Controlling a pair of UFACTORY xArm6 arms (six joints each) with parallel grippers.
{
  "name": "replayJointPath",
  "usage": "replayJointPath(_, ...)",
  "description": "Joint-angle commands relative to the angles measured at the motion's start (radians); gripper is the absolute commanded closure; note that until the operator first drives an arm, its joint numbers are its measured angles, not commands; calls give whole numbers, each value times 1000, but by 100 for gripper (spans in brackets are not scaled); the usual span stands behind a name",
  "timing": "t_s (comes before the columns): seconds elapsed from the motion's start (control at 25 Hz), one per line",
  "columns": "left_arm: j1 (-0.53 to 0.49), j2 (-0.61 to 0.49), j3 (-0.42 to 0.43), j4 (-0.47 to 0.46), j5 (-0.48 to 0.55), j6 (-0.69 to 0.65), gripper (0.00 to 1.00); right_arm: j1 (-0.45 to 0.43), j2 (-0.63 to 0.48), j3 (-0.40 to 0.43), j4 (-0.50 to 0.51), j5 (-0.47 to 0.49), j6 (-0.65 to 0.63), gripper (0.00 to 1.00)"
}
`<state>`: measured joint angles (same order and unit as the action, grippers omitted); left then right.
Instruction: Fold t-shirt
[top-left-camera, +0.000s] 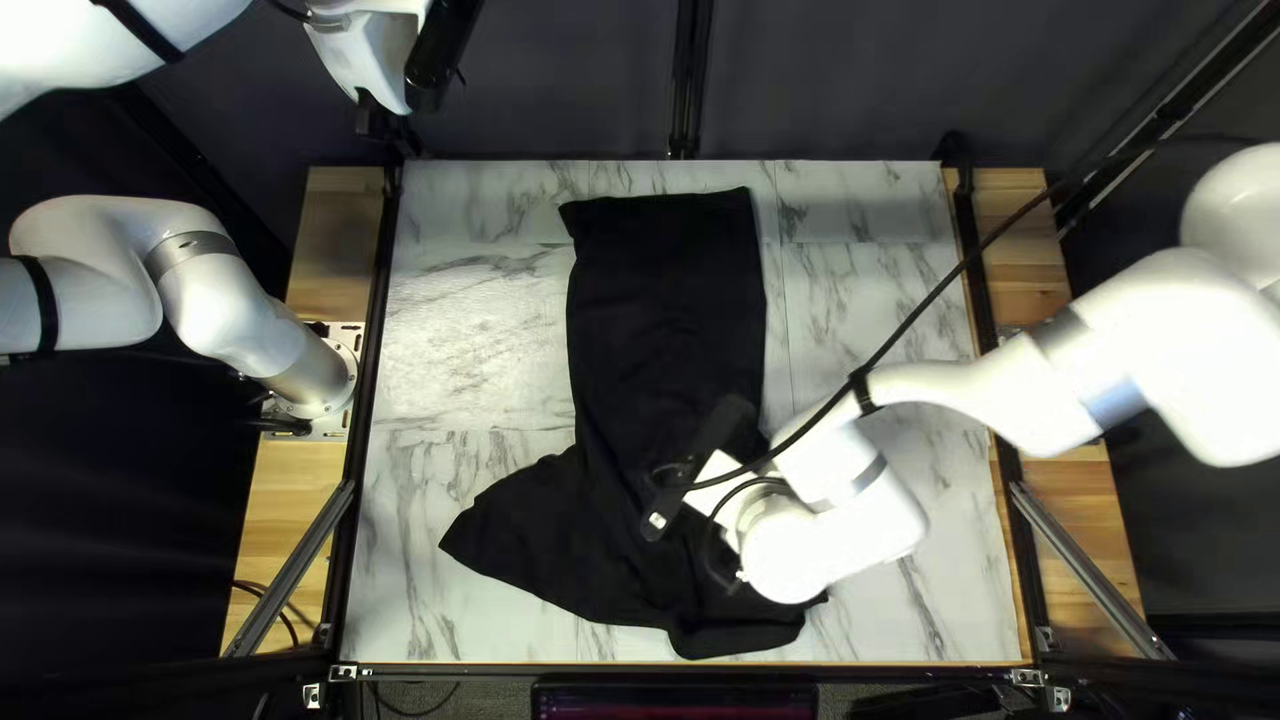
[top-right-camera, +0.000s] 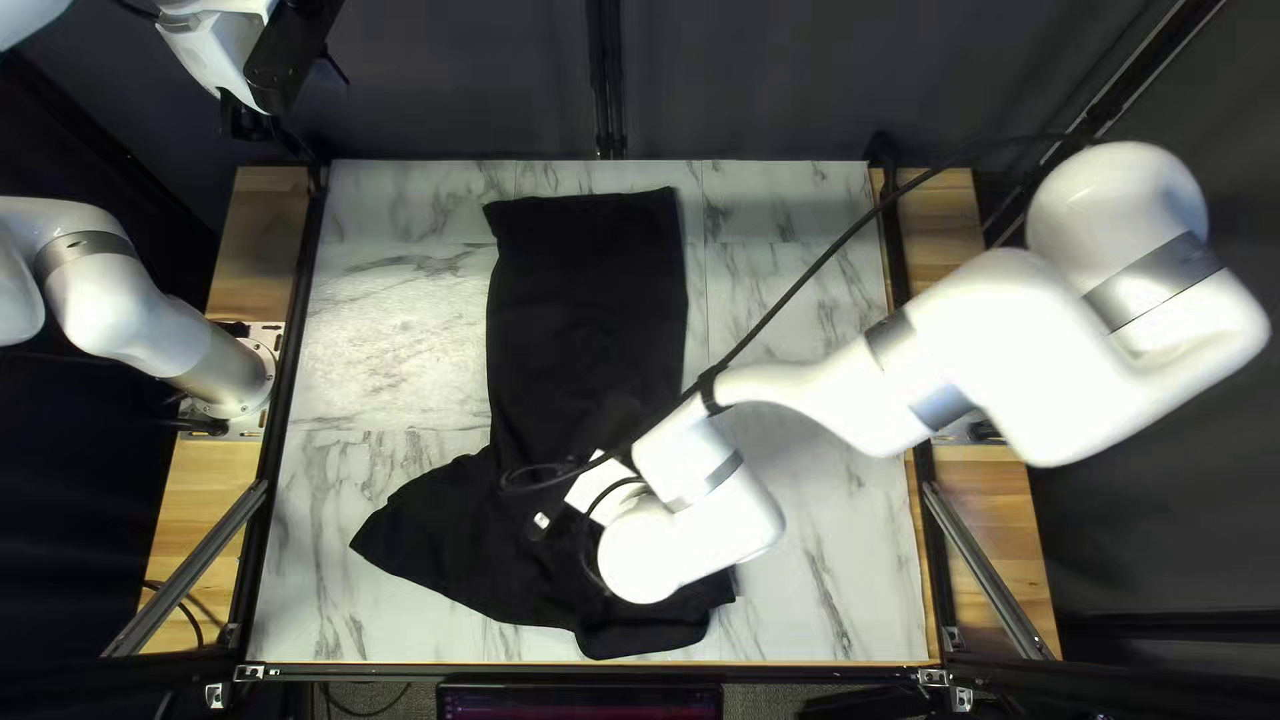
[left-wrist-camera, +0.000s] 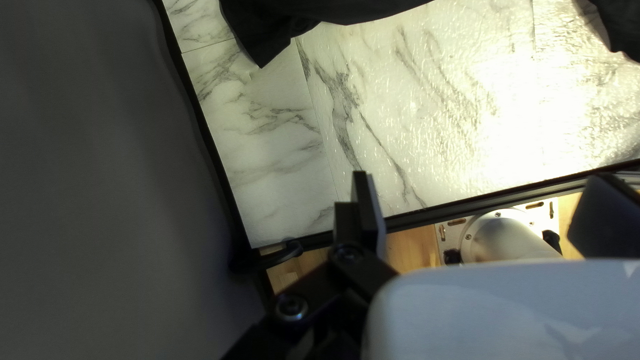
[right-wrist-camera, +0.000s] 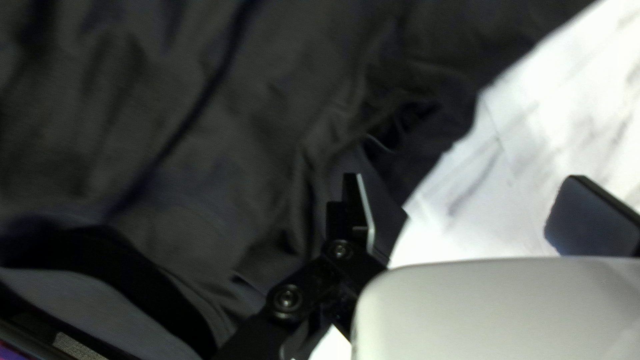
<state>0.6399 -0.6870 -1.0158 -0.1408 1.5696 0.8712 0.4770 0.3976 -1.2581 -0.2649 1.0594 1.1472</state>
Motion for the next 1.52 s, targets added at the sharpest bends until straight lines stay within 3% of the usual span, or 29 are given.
replayJointPath(0.04,0,0,0,0,0,0,0,-15,-8,44,33,-48,-26,0)
replayJointPath(0.24,0,0,0,0,0,0,0,-29,-62,139,42,-68,-30,0)
replayJointPath(0.52,0,0,0,0,0,0,0,-38,-237,338,59,-64,17,0)
replayJointPath(0.64,0,0,0,0,0,0,0,-22,-256,319,59,-27,43,0)
replayJointPath(0.76,0,0,0,0,0,0,0,-3,-209,236,47,3,51,0)
replayJointPath(0.92,0,0,0,0,0,0,0,9,-120,154,31,-28,39,0)
replayJointPath(1.36,0,0,0,0,0,0,0,10,-38,111,42,-131,-13,0)
replayJointPath(1.52,0,0,0,0,0,0,0,-8,-48,154,43,-138,-27,0)
